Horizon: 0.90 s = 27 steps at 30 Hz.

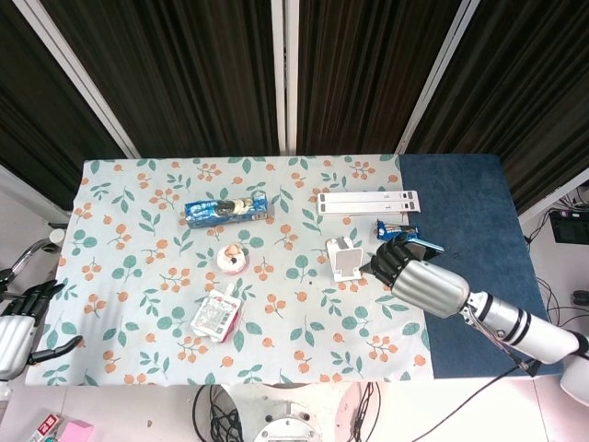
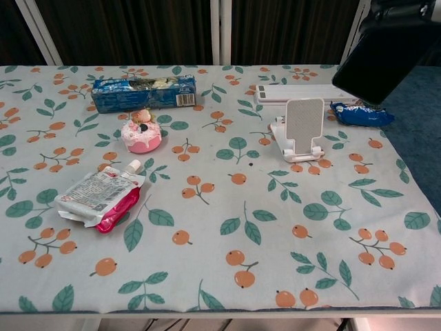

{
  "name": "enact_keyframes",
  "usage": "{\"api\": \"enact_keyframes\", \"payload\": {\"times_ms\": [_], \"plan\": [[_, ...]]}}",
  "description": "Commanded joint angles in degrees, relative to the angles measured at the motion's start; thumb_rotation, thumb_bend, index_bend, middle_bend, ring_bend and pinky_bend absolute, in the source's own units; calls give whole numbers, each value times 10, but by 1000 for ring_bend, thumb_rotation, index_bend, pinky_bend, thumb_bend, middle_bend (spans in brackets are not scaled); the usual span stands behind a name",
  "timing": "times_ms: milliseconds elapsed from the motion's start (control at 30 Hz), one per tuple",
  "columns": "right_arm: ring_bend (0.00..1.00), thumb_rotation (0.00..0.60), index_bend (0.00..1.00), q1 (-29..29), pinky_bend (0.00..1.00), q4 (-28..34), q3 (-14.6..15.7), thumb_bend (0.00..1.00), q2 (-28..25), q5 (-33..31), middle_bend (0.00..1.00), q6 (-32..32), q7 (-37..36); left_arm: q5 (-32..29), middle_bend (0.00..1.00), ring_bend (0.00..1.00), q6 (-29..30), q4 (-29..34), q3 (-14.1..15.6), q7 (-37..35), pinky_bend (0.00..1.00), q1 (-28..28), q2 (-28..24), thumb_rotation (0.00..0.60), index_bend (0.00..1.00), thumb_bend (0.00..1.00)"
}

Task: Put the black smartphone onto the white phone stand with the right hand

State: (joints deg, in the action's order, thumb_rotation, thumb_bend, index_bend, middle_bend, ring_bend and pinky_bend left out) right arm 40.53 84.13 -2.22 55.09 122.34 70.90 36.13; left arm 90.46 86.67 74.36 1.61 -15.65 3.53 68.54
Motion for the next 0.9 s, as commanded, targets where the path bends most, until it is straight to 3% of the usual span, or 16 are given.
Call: {"api": "enact_keyframes", "payload": {"times_ms": [33,433,900], "plan": [[508,600,682,68,441,-64,16,241,-3,73,475,-18,-62,-3,95,112,-1,-3,-2,-6,248,0,2,74,124,0],[451,600,617,157,268,-172,50,242,57,138,428,-28,-162,-12,95,112,-4,-18,-5,-26,248,-3,3,75,124,0],[434,600,602,182,237,-257,53,242,133,94,416,-44,-177,-19,93,111,-7,-41,-3,-44,248,-10,11,74,124,0]]}}
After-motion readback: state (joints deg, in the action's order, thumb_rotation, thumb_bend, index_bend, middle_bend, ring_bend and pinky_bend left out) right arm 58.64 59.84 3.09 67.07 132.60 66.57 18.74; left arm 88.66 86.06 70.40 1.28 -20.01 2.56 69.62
